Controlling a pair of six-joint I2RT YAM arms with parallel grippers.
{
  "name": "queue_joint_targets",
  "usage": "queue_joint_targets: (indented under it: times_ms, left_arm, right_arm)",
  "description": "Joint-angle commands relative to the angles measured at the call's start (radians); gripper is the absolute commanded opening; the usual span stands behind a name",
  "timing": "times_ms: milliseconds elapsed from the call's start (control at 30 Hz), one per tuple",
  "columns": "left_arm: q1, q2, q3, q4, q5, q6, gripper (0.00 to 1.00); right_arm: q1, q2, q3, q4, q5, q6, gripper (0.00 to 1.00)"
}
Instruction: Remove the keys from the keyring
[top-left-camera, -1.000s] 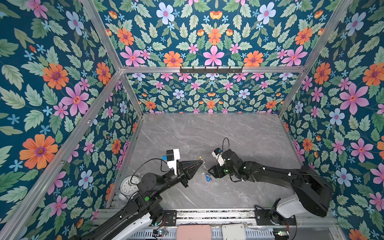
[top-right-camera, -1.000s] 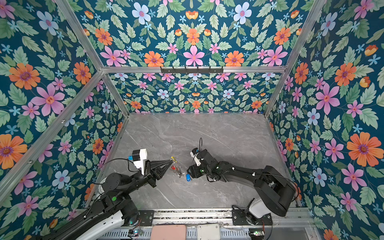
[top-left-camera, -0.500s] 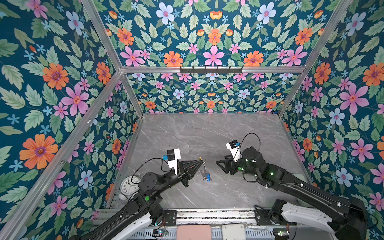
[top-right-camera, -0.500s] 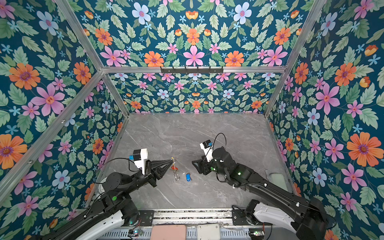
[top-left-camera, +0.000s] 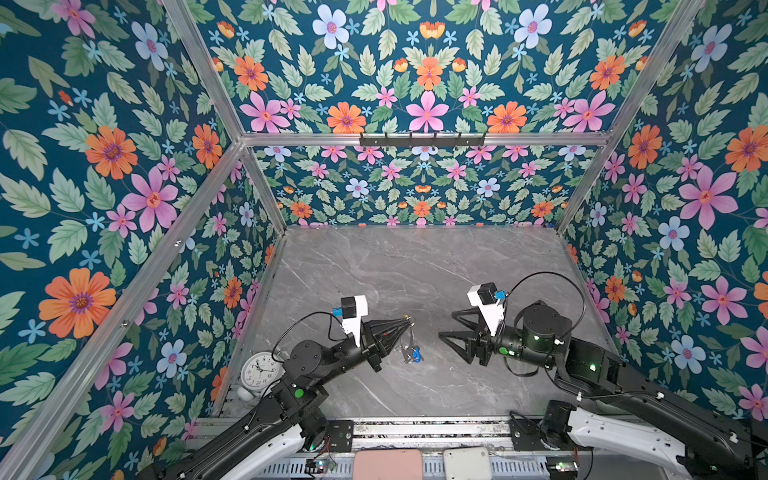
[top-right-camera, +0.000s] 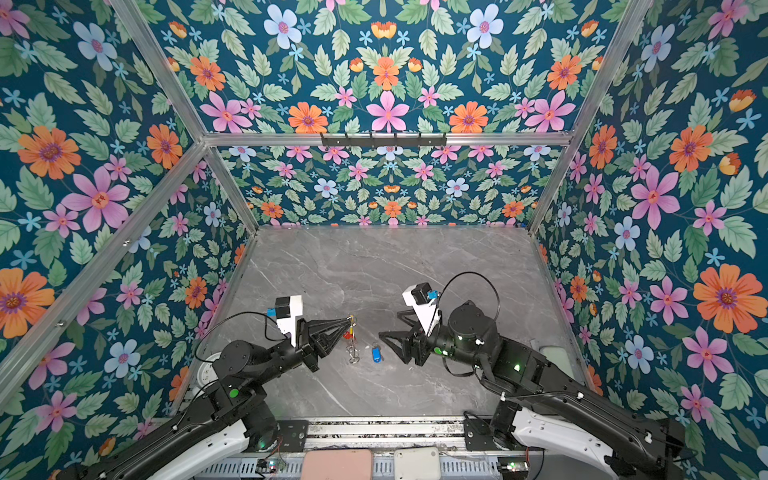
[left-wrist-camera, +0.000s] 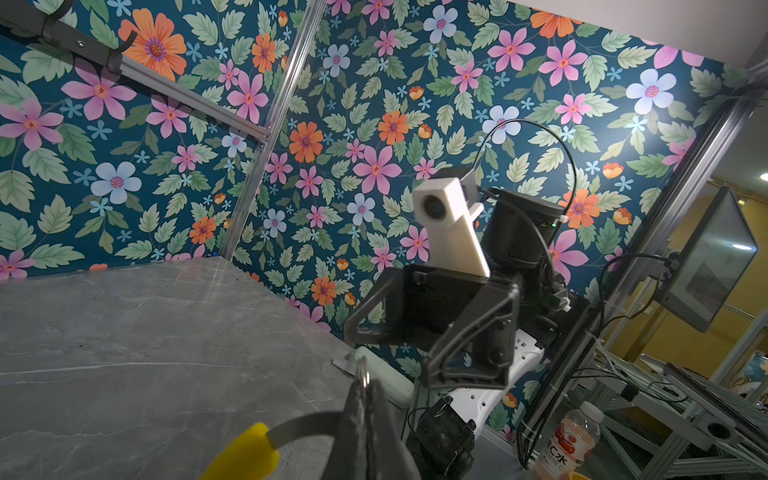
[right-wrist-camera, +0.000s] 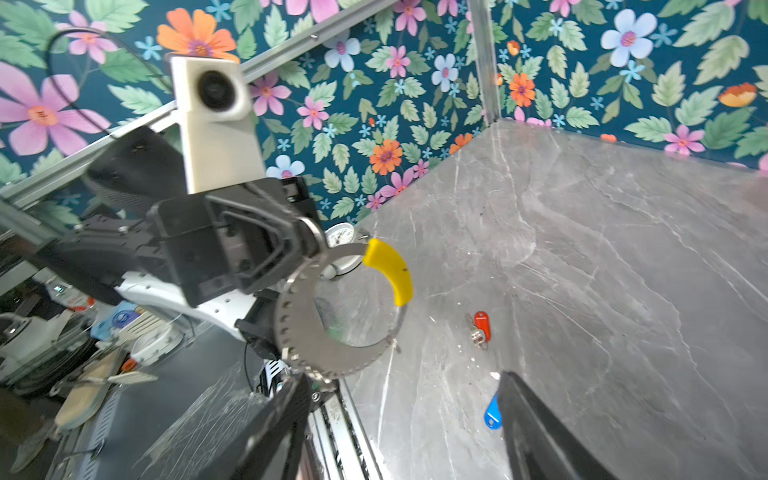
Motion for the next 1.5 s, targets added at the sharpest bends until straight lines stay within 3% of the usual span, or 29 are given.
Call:
queue_joint_targets:
  times_ms: [0, 400, 633, 833, 933, 1067, 1367, 1400, 1467]
  left_arm:
    - [0.001, 0.003, 0.003, 0.039, -0.004, 0.01, 0.0]
    - [0.0, 0.059, -0.007, 0.064, -0.013, 0.004, 0.0]
    - [0.001, 0.069, -0.019, 0.09, -0.021, -0.011, 0.0]
    - [0.0, 0.067, -0.023, 0.101, -0.022, -0.017, 0.0]
    - [0.001, 0.066, -0.025, 0.104, -0.021, -0.019, 0.0]
    - [0.0, 0.069, -0.025, 0.111, -0.014, -0.022, 0.0]
    - [0.001, 0.072, -0.026, 0.107, -0.023, -0.03, 0.0]
    - [0.0, 0.071, -0.025, 0.104, -0.024, -0.03, 0.06]
    - [0.0, 0.068, -0.025, 0.096, -0.03, -0.033, 0.34]
  right_arm:
    - [0.049, 0.001, 0.034, 0.005, 0.052, -0.059, 0.73]
    - [0.164, 0.103, 0.087, 0.057, 0.082, -0.125, 0.73]
    - [0.171, 0.167, 0.073, 0.118, 0.106, -0.131, 0.77]
    - [0.179, 0.205, 0.067, 0.105, 0.259, -0.139, 0.77]
    - [0.18, 0.232, 0.058, 0.103, 0.261, -0.135, 0.77]
    - [0.179, 0.281, 0.058, 0.094, 0.276, -0.123, 0.62]
    - [0.145, 0.273, 0.03, 0.1, 0.254, -0.106, 0.11]
    - [0.139, 0.27, 0.027, 0.098, 0.249, -0.102, 0.07]
    - [0.123, 0.261, 0.022, 0.092, 0.232, -0.095, 0.01]
